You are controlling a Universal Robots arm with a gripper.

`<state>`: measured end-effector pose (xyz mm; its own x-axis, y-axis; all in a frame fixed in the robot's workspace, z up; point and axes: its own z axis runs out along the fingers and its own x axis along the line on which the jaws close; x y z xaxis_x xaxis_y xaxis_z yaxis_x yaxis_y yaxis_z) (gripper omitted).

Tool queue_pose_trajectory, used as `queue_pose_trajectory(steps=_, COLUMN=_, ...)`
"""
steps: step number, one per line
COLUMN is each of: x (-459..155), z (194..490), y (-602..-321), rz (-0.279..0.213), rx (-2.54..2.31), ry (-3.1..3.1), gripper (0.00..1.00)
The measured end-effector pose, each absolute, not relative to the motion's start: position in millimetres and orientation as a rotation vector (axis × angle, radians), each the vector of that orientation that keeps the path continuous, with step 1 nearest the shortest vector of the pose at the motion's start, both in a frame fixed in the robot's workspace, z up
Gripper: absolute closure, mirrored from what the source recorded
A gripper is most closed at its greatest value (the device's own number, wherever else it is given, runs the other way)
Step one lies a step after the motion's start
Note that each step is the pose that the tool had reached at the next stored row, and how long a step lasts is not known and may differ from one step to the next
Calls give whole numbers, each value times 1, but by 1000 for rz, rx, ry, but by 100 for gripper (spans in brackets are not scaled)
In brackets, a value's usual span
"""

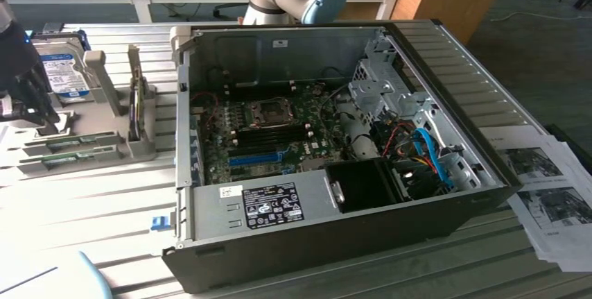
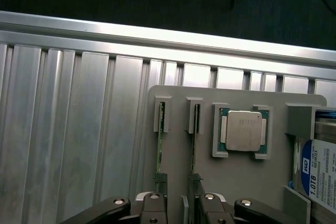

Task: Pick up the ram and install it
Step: 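Pick up the ram and move it above insertion slot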

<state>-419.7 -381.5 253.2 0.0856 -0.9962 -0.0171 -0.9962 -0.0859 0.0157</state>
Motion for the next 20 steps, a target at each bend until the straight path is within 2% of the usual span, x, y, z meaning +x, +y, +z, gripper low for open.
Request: queue_pose_trajectory(steps=20, x=-420, z=241, y=-382, rz=35, rx=-2301, ry=2139, gripper=71)
